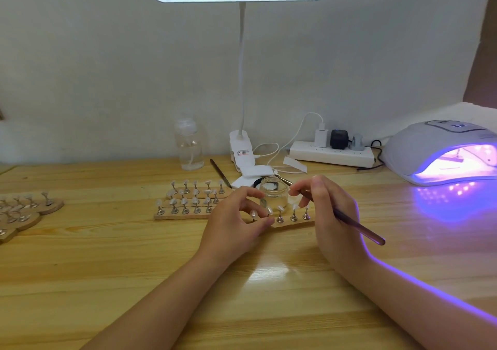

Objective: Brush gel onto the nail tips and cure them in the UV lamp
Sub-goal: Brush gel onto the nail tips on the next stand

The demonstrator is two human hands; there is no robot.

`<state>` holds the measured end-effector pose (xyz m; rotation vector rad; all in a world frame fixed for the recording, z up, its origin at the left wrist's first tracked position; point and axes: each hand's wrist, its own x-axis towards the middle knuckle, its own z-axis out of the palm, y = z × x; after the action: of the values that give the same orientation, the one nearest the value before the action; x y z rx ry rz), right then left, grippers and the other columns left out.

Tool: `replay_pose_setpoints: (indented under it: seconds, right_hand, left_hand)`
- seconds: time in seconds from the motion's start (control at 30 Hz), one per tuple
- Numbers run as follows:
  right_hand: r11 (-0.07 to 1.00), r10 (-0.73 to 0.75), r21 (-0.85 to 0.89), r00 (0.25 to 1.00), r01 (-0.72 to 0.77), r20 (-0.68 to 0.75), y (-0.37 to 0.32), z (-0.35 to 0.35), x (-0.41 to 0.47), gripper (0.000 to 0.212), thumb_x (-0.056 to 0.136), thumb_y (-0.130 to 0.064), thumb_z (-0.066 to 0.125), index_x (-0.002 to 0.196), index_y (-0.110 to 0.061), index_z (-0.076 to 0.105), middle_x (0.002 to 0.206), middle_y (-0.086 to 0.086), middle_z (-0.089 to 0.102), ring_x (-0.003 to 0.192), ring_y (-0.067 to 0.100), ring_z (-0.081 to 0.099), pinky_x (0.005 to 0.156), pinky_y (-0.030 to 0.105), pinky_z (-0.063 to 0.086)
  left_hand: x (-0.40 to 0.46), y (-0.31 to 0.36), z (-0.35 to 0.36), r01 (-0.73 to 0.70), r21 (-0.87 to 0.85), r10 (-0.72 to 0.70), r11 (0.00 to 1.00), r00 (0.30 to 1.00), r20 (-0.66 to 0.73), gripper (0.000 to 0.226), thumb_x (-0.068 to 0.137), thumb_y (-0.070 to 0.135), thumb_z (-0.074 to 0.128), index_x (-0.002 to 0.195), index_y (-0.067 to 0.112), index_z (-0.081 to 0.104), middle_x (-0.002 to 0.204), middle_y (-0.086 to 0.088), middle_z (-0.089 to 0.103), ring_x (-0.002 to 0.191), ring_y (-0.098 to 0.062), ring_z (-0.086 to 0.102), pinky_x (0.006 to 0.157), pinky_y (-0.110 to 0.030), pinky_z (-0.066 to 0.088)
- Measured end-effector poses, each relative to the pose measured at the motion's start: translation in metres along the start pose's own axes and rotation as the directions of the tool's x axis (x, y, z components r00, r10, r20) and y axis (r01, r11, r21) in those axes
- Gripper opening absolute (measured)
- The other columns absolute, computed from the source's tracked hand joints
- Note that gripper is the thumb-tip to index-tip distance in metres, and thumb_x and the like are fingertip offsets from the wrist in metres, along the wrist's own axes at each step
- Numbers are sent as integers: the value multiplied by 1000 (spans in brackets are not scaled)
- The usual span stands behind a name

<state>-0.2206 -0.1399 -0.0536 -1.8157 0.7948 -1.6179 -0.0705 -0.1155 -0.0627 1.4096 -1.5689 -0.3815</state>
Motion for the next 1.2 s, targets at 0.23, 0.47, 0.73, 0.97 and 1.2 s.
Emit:
replay_pose_setpoints:
  seconds: [0.23, 0.47, 0.73, 0.97, 1.2]
  right_hand:
    - [1000, -3, 9, 1000, 3, 3, 0, 0, 0, 37, 82, -44, 32, 76, -23, 62, 73, -9, 63, 69, 5, 56, 62, 13, 45]
    - [1000, -10, 6, 1000, 10, 13, 2, 0, 0, 37, 82, -43, 31, 75, -24, 62, 71, -13, 63, 69, 2, 57, 61, 9, 42]
    - [1000, -16, 6, 1000, 16, -10, 2, -1, 1, 35, 83, -42, 32, 75, -26, 62, 74, -10, 64, 70, 5, 56, 64, 13, 44]
    - [1000, -13, 8, 999, 13, -33, 4, -4, 2, 35, 84, -42, 31, 75, -27, 61, 81, -12, 66, 71, 6, 57, 65, 17, 46]
    - [1000, 8, 11, 999, -7, -32, 5, -4, 3, 31, 86, -37, 37, 73, -24, 62, 77, -14, 65, 69, 1, 56, 63, 9, 42]
  left_hand:
    - [0, -2, 0, 6, 6, -6, 1000, 1000, 8, 38, 69, 23, 78, 88, 40, 51, 70, 16, 67, 88, 2, 58, 76, -2, 34]
    - [1, -4, 1, 7, 44, -7, 999, 1000, -2, 38, 68, 24, 79, 92, 39, 53, 71, 17, 66, 85, 0, 59, 70, 4, 31]
    - [0, -3, 0, 49, 37, -51, 998, 997, 65, 50, 62, 32, 81, 100, 40, 50, 82, 14, 63, 84, -3, 56, 74, -15, 41]
    - [1, -2, -11, 86, 77, -97, 993, 983, 155, 41, 65, 27, 80, 87, 43, 50, 78, 14, 63, 85, -1, 56, 70, -8, 38]
    - [8, 1, -28, 86, 169, -132, 982, 948, 291, 38, 70, 28, 77, 96, 40, 52, 86, 10, 63, 85, -7, 56, 77, -20, 46]
